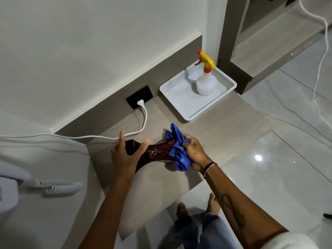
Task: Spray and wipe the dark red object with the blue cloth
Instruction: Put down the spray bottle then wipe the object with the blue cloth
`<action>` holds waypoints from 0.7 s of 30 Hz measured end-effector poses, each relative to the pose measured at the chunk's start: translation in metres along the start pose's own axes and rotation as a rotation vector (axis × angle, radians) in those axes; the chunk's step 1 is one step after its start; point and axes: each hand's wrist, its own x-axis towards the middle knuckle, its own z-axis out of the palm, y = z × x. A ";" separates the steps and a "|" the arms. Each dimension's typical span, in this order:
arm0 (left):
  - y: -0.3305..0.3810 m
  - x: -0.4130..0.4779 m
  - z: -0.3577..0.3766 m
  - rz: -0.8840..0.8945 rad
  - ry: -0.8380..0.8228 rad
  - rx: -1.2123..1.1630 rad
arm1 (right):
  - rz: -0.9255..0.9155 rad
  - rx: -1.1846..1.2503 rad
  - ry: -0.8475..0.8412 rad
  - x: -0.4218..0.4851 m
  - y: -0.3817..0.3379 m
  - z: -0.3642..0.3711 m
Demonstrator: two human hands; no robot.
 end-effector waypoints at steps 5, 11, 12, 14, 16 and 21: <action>-0.008 -0.008 -0.010 0.348 -0.224 0.383 | 0.021 -0.061 0.031 0.010 -0.005 0.003; -0.004 -0.002 -0.019 0.725 -0.056 0.774 | -0.003 -0.141 0.033 0.013 -0.005 0.001; -0.003 -0.002 -0.018 0.748 -0.071 0.738 | -0.023 -0.169 0.025 0.013 -0.005 0.002; -0.002 -0.004 -0.015 0.746 -0.102 0.674 | -0.074 -0.237 0.023 0.012 -0.005 0.003; -0.003 -0.008 -0.014 0.745 -0.083 0.666 | -0.136 -0.309 0.051 0.008 -0.007 0.004; -0.004 -0.009 -0.012 0.721 -0.044 0.725 | -0.427 -0.508 0.301 -0.016 -0.012 0.004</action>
